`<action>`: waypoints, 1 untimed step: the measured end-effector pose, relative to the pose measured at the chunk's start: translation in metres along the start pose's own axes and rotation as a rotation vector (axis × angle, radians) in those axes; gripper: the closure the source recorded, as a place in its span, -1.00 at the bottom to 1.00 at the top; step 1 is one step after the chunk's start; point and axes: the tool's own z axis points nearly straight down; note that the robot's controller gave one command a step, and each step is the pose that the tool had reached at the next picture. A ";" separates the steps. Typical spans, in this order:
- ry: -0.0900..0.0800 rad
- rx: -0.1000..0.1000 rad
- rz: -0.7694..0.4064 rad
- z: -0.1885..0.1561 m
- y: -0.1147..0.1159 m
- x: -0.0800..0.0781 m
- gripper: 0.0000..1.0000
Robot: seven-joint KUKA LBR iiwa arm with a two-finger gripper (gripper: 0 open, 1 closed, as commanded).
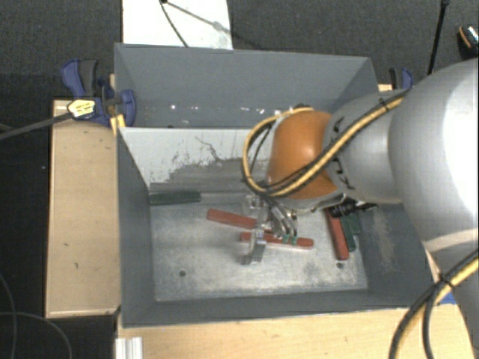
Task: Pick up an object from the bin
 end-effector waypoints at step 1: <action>-0.005 -0.002 0.001 -0.005 0.001 -0.001 1.00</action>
Offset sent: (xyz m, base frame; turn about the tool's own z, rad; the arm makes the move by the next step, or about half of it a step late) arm 0.0000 0.0000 0.0000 0.0000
